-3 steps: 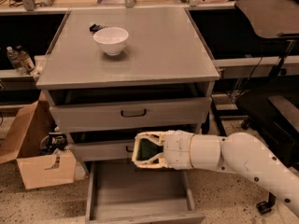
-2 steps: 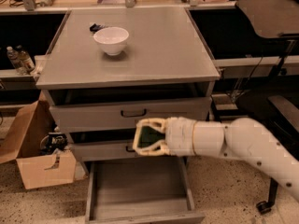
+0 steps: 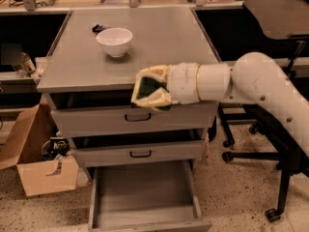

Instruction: Pick sponge from bottom drawer and place on counter

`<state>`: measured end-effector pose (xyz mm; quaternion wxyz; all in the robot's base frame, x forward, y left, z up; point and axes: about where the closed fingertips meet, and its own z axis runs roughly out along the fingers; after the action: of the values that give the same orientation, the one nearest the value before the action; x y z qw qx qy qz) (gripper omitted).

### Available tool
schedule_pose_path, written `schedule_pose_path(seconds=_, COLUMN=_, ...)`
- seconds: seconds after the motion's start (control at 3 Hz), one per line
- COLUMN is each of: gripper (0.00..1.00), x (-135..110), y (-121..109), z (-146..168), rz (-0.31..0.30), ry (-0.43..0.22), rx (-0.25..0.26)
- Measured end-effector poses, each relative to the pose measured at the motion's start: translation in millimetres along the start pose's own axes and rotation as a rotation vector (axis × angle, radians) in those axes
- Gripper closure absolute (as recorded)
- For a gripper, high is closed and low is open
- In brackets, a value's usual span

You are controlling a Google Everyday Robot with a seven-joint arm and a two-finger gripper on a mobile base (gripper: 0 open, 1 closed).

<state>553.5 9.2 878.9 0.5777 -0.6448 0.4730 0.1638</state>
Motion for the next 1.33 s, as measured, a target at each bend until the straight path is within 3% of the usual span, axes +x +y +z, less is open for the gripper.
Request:
schedule_pose_path(seconds=0.33, gripper=1.0, x=-9.3, y=-40.3, z=-10.2, rz=-0.009, ry=-0.018, rx=0.064)
schedule_pose_path(seconds=0.67, gripper=1.0, x=-9.1, y=-40.1, z=-11.1, rz=-0.009, ry=-0.016, rx=0.065)
schedule_pose_path(seconds=1.0, gripper=1.0, x=-13.0, y=-76.1, z=-16.0, rz=0.012, ry=0.032, rx=0.116)
schedule_pose_path(seconds=1.33, gripper=1.0, x=0.9, y=-155.2, z=-23.7, rz=0.1, ry=0.135, rx=0.205)
